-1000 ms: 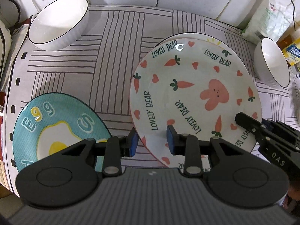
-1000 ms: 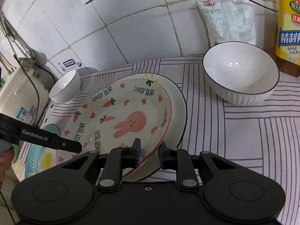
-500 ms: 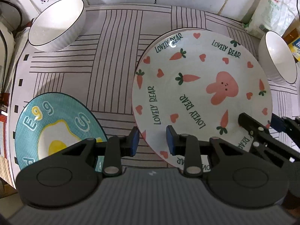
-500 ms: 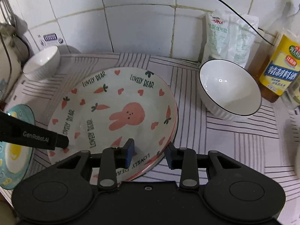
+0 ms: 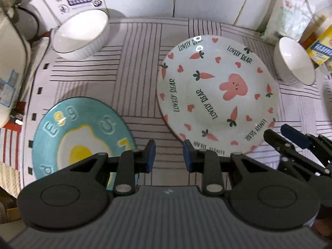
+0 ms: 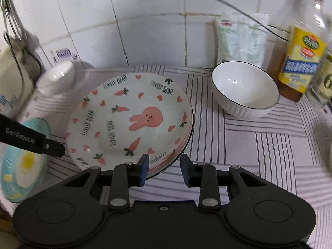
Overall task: Organize plates and bowls
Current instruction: 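Lower the bunny plate onto the sun plate and open both grippers, then move both grippers to the blue egg plate and close them on its rim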
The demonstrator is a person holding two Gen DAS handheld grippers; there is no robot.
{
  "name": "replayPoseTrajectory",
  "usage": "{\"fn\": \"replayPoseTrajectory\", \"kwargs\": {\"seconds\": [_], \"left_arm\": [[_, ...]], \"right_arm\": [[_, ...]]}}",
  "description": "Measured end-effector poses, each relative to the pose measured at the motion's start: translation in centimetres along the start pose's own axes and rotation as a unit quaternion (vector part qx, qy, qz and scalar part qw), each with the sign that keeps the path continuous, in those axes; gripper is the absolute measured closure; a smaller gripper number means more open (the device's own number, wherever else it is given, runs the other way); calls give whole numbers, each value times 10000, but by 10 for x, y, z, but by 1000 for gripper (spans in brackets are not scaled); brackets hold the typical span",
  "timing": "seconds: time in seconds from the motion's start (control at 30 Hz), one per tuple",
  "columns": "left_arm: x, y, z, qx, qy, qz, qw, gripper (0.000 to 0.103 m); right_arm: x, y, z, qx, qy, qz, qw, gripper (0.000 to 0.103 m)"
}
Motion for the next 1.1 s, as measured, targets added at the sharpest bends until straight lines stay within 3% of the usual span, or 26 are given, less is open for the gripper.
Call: {"fn": "replayPoseTrajectory", "kwargs": {"seconds": [0.2,0.37,0.57,0.73,0.83,0.97,1.1], "left_arm": [[-23,48,-4,14,-200,348,9992,75],[-43,99,-8,-139,-243,914,9954,75],[-68,151,-5,-121,-392,1389,9894,72],[-91,181,-3,-1,-491,1595,9860,68],[-106,194,-3,24,-502,1655,9849,60],[-124,206,-3,222,-627,1663,9838,50],[-143,211,-5,336,-786,1652,9825,39]], "right_arm": [[-2,59,-6,292,204,420,9985,65],[-3,107,-17,426,475,769,9950,60],[-8,150,-30,631,735,901,9912,58],[-20,179,-41,728,886,1095,9873,46],[-27,193,-48,835,956,1139,9854,35],[-37,206,-55,898,1092,1243,9821,14],[-46,213,-59,1000,1179,1288,9795,9]]}}
Point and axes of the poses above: each gripper's, at about its wrist camera, not at the fingertips, and y roughly against the way its jaws point, z to its right, x to its top, the point moved 3 cm from there along -y, roughly the way its jaws point, and after that the axes turned 13 degrees about -y, right-handed, at the moved point
